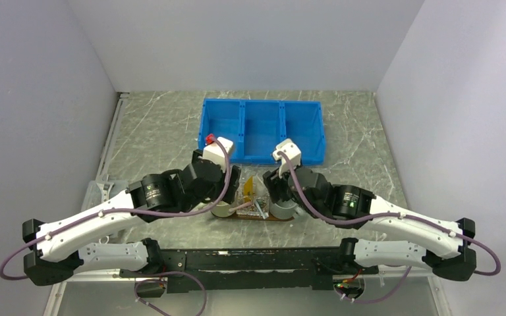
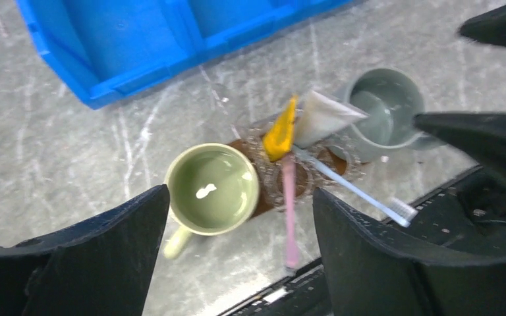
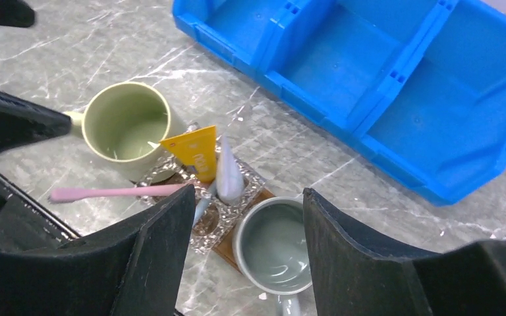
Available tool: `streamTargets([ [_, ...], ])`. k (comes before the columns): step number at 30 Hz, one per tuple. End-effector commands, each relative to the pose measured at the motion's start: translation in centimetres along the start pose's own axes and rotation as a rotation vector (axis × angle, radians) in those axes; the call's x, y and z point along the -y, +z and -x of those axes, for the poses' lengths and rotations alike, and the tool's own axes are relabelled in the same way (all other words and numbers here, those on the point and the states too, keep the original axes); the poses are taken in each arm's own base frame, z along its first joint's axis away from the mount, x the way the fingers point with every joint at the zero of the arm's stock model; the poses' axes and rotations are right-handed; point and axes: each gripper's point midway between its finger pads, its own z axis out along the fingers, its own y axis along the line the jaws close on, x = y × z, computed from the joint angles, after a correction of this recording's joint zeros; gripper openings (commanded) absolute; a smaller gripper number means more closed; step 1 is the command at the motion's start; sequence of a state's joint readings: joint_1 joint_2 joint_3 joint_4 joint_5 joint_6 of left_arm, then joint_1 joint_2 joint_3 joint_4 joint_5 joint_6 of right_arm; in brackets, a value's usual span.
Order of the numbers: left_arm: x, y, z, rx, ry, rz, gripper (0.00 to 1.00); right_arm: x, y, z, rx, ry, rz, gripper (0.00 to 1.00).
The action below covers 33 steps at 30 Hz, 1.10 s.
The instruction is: Prepare toiletry sets of a toothbrush and toothpaste on the tray
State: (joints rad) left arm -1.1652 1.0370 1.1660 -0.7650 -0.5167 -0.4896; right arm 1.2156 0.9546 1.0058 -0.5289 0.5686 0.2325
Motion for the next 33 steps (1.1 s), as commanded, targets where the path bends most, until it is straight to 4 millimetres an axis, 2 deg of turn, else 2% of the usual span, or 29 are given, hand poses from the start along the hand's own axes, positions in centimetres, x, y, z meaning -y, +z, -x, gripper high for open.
streamTargets([
  [1, -3.3, -0.7, 2.1, 0.044, 0.016, 0.065, 0.88, 1.3, 0.4, 2.9, 0.058, 0.036, 0.003, 0.64],
  [3, -4.7, -0.8, 2.6, 0.056, 0.002, 0.084, 0.89, 2.5, 1.0, 3.1, 0.062, 0.047, -0.028, 0.65],
  [6, -7.0, -1.2, 3.4, 0.087, -0.005, 0.134, 0.99, 5.3, 1.8, 3.4, 0.061, 0.084, -0.096, 0.67],
  [12, -11.1, -2.0, 4.8, 0.127, -0.005, 0.245, 0.99, 11.7, 2.2, 4.1, 0.087, 0.193, -0.236, 0.73],
  [15, -12.9, -2.1, 5.1, 0.136, -0.014, 0.297, 0.99, 14.8, 2.2, 3.9, 0.093, 0.252, -0.312, 0.79],
  [23, -17.4, -2.4, 5.6, 0.16, -0.07, 0.406, 0.99, 20.9, 1.3, 2.4, 0.115, 0.397, -0.482, 0.8],
  [26, -19.2, -2.8, 5.6, 0.181, -0.102, 0.454, 0.99, 22.3, 0.8, 1.6, 0.12, 0.433, -0.536, 0.82],
  [30, -21.2, -3.5, 5.4, 0.212, -0.131, 0.5, 0.99, 23.2, -0.3, 0.9, 0.141, 0.457, -0.586, 0.94],
  [33, -21.8, -3.8, 5.1, 0.238, -0.15, 0.522, 0.99, 23.5, -1.4, 0.5, 0.164, 0.457, -0.619, 0.97],
])
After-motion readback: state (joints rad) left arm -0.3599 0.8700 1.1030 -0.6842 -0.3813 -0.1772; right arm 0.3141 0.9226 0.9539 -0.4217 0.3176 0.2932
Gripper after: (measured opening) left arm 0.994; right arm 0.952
